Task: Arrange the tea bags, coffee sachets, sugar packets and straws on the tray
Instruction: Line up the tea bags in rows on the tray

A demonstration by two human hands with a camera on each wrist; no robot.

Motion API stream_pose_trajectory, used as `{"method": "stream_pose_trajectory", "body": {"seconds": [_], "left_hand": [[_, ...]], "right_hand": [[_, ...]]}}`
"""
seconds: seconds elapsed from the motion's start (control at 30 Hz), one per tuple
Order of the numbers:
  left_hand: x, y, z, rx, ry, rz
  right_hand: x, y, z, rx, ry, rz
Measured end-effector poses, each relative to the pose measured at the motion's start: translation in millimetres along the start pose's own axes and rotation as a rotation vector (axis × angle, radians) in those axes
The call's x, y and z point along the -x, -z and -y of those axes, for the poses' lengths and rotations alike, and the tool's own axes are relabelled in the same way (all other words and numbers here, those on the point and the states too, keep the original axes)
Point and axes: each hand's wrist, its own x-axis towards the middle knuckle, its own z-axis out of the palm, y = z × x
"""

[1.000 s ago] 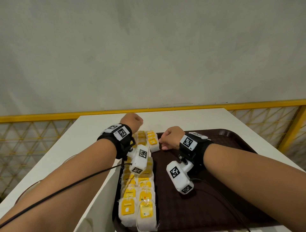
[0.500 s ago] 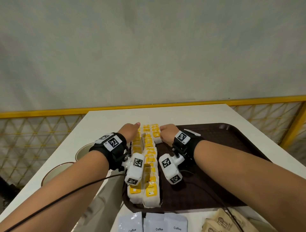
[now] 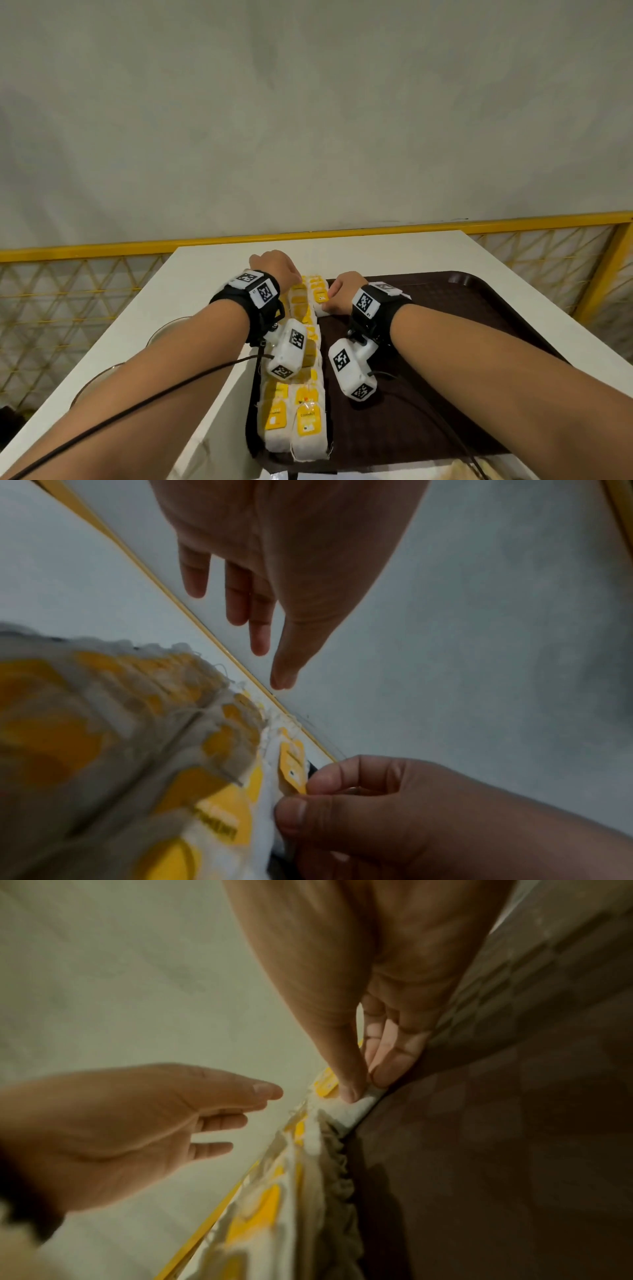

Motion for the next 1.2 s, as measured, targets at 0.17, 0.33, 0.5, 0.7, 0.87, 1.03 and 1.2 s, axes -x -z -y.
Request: {"method": "stream_pose_trajectory", "body": {"seconds": [0.17, 0.33, 0.5, 0.7, 0.87, 1.03, 1.2], "left_hand": [[-27.7, -15.1, -11.8, -0.175, 0.006, 0.090], [-40.8, -24.8, -20.0, -0.191, 0.034, 0.110], [-50.3, -31.9, -19.9, -0.128, 0.059, 0.118], [-24.8, -12.8, -20.5, -0.017, -0.009, 0.050], [-21.4, -5.4, -0.8, 0.255, 0.031, -0.055], [-6.0, -9.5, 15.1, 0.373, 0.121, 0.125], [4.9, -14.9, 21.6, 0.524, 0.162, 0.175]], "right_hand": [[-3.4, 0.5, -2.7, -0.024, 0.008, -0.032], [-7.7, -2.1, -2.0, -0.043, 0.016, -0.029], [-1.8, 4.2, -3.5, -0.030, 0.055, 0.008], [-4.9, 5.2, -0.8, -0.036, 0.024, 0.002], [-4.5, 4.5, 4.1, -0.063, 0.022, 0.009], [-2.9, 2.1, 4.3, -0.096, 0.005, -0.021], [-1.6, -10.8, 11.8, -0.113, 0.001, -0.002]]}}
